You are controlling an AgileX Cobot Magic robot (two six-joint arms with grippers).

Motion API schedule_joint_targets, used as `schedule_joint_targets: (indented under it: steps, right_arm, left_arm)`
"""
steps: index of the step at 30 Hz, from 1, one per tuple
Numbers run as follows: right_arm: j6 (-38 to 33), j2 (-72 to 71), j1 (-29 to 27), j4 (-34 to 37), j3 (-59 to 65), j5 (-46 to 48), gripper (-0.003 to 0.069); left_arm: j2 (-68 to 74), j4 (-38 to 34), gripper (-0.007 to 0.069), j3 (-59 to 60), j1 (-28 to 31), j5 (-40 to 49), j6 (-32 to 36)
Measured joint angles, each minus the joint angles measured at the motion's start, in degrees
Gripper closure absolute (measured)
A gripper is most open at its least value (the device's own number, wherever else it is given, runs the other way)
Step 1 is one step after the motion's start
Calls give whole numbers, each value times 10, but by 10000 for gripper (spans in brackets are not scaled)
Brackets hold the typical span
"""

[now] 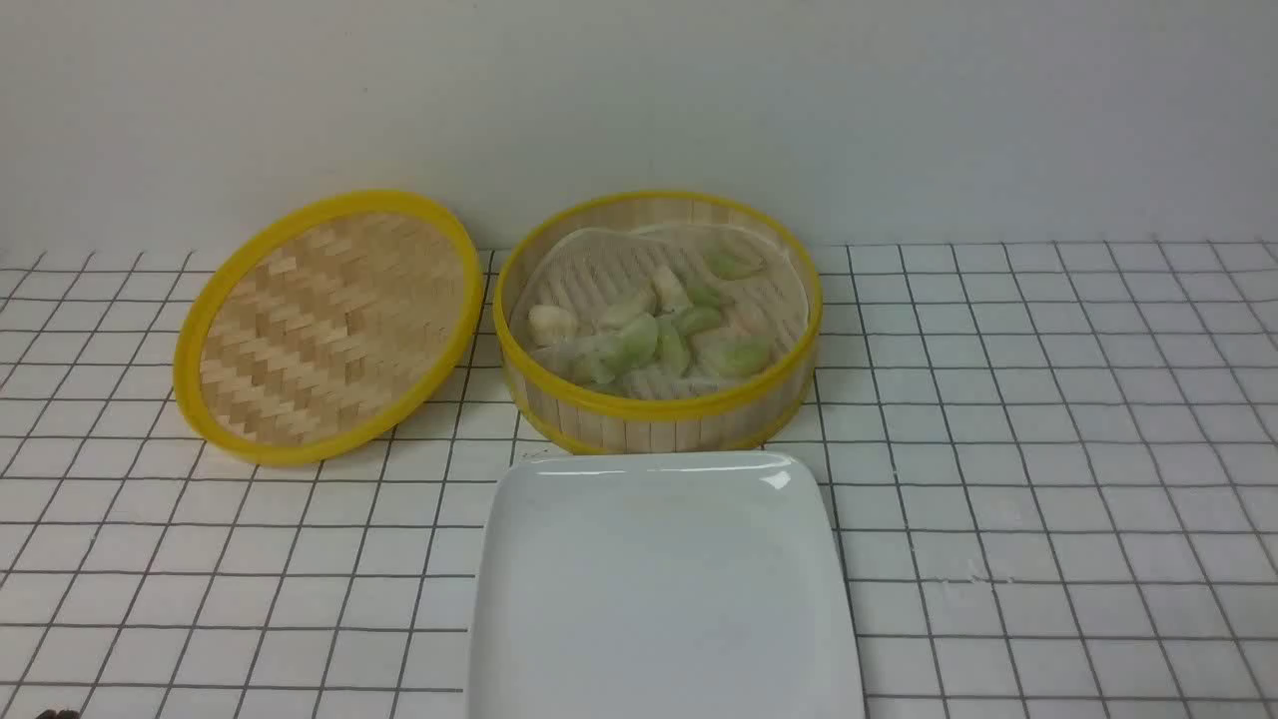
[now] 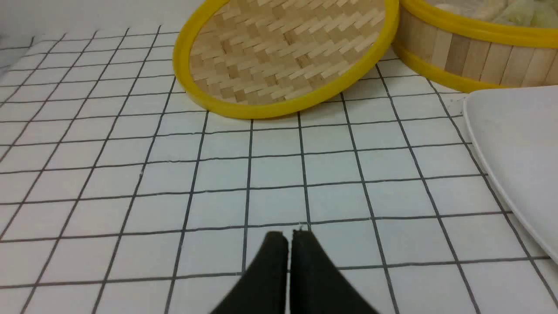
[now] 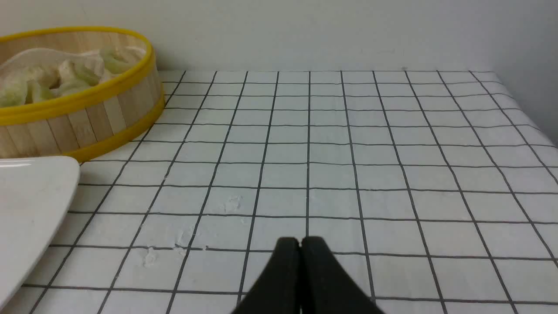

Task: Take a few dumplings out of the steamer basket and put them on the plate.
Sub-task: Use the right arm to grab a dumpling from inside the steamer

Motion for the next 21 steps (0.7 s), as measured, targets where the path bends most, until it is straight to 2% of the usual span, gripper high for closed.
schedule_joint_targets:
  steps: [19, 21]
  right_arm:
    - [0, 0, 0, 1, 0, -1, 673]
    - [9, 0, 0, 19, 2, -17, 673]
  left_arm:
    - [0, 0, 631, 0, 0, 0, 0]
    - [0, 0, 631, 0, 0, 0, 0]
